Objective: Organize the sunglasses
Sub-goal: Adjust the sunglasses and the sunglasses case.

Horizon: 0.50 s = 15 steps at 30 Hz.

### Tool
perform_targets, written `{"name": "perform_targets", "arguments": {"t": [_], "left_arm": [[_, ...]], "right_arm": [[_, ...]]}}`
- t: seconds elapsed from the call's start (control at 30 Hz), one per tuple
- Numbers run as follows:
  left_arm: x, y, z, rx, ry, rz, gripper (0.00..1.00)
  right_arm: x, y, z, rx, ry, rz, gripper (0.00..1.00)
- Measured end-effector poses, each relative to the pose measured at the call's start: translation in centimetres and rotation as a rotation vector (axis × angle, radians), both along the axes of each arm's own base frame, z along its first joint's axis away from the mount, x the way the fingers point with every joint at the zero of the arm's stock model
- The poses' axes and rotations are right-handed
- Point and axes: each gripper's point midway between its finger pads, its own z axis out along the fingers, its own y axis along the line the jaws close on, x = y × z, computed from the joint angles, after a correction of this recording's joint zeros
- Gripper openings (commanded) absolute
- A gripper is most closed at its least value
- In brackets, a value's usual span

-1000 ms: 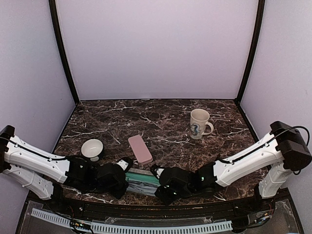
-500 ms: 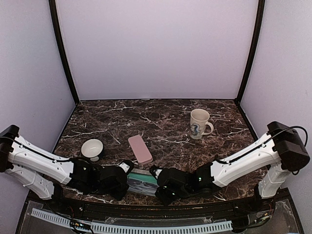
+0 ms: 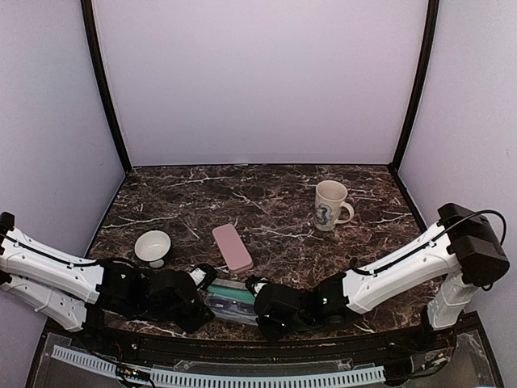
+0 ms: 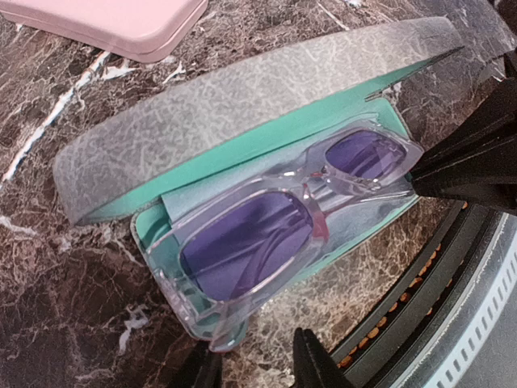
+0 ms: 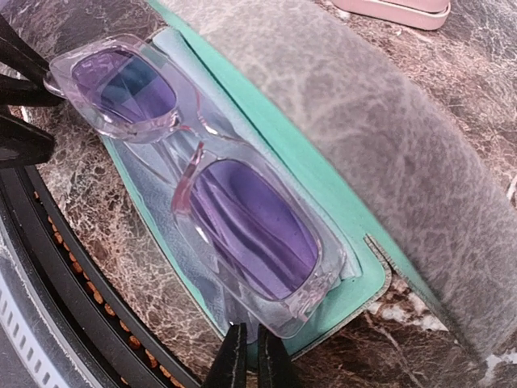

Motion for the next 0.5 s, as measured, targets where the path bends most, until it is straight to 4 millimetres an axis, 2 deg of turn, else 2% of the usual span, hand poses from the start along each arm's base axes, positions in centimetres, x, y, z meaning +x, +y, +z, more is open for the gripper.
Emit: {"name": "perform_targets", "arguments": {"t": [0.23, 0.5], "left_arm": [[0.2, -0.1, 1.9, -0.071, -0.019, 0.019, 0.37], [1.4, 0.0, 4.1, -0.18, -0.037, 0.145, 0.45]], "right_arm": [[0.0, 0.1, 0.0, -0.02, -0.027, -0.005, 0.07], [-0.1, 0.3, 0.0, -0.046, -0.066, -0.009, 0.06]]}}
